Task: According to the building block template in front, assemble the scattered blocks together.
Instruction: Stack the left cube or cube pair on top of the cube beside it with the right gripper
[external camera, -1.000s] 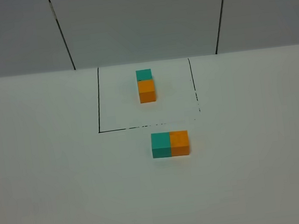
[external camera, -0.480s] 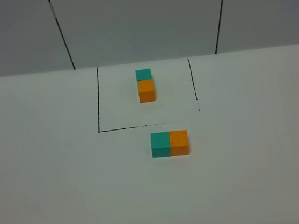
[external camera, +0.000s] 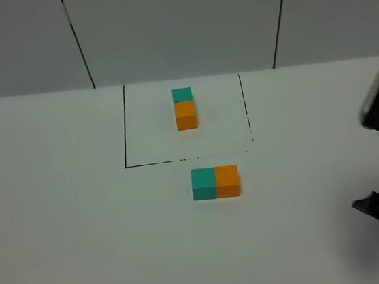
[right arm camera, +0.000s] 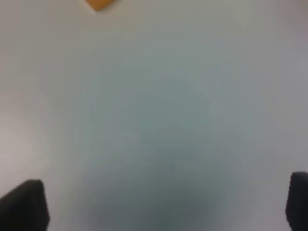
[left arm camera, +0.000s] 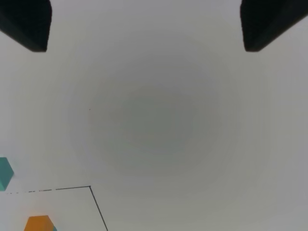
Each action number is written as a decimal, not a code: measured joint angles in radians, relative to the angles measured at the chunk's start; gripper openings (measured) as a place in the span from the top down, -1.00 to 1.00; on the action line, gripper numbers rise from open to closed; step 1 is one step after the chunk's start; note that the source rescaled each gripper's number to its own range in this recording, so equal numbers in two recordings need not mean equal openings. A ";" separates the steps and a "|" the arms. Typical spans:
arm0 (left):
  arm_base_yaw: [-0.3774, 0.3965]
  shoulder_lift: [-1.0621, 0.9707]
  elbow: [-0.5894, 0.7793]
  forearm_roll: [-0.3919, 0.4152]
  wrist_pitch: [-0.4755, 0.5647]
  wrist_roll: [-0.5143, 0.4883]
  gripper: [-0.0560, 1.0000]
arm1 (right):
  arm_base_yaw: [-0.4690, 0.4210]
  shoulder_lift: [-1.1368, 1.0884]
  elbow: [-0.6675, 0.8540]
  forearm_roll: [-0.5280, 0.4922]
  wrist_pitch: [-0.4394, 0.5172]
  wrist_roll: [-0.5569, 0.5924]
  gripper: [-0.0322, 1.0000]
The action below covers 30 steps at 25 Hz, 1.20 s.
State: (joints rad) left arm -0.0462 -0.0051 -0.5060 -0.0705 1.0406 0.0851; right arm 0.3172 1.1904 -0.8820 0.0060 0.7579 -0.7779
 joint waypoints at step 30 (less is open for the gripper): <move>0.000 0.000 0.000 0.000 0.000 0.000 -0.38 | 0.296 0.978 -0.678 -0.006 -0.095 -0.353 -0.64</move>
State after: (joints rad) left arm -0.0462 -0.0051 -0.5060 -0.0705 1.0406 0.0851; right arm 0.6133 2.1680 -1.5595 0.0000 0.6628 -1.1309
